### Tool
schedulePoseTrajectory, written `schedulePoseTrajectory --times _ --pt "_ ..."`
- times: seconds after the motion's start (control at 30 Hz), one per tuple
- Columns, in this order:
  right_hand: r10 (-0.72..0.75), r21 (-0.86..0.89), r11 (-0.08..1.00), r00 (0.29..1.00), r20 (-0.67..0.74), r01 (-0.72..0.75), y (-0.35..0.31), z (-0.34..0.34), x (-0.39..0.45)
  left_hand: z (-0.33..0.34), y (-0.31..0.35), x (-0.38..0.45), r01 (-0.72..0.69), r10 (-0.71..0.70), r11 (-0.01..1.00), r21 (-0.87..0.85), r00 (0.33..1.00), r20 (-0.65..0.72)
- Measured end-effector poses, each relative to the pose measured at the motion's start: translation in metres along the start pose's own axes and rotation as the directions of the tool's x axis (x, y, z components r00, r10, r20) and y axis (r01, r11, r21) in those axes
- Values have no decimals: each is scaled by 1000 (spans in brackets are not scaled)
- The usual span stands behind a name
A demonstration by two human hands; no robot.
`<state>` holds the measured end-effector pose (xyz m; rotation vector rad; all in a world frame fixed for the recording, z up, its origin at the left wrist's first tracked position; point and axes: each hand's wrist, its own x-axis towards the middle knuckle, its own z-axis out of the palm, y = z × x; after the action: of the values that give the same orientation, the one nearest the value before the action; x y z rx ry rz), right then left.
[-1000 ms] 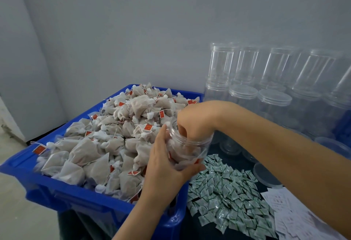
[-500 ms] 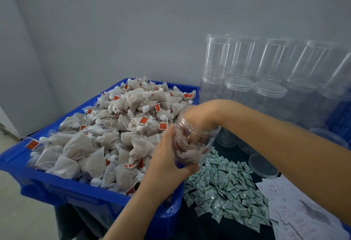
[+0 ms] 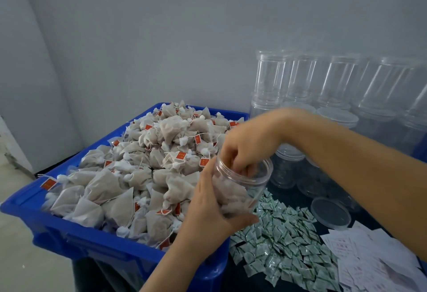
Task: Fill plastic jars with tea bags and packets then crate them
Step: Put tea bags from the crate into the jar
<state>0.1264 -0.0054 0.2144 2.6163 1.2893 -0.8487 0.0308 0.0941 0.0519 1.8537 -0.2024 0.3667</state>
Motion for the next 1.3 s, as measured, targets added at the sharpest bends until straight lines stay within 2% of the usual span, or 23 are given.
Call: schedulePoseTrajectory --times 0.07,0.17,0.27,0.47,0.67,0.77,0.87,0.97,1.1,1.3 --pt "-10 222 974 984 -176 49 9 -15 -12 0 -2 0 -3 3 1000 -27 1000 -20" --pt "8 348 923 895 -446 165 26 -28 -12 0 -3 -1 -8 5 997 -73 999 -37" --pt "88 461 860 826 -557 219 42 -18 14 -1 -3 -2 -7 1 994 -111 999 -49" --pt "162 517 840 834 -527 164 65 32 90 0 -2 1 -61 54 995 -84 996 -77" --pt "163 380 922 816 -555 75 76 51 137 2 -4 5 -84 88 995 45 991 -96" --pt "241 379 925 800 -550 -18 80 52 155 3 -8 2 -52 71 987 153 990 -125" --pt "307 440 897 773 -555 -40 84 53 163 5 -10 0 -44 68 984 175 989 -132" --pt "319 486 874 745 -586 7 87 57 155 4 -7 4 -65 72 995 73 992 -99" --pt "256 482 870 735 -628 108 83 52 124 2 -6 4 -67 67 998 6 994 -83" --pt "280 626 692 666 -692 359 62 29 61 3 -7 2 -13 11 999 -33 998 -62"
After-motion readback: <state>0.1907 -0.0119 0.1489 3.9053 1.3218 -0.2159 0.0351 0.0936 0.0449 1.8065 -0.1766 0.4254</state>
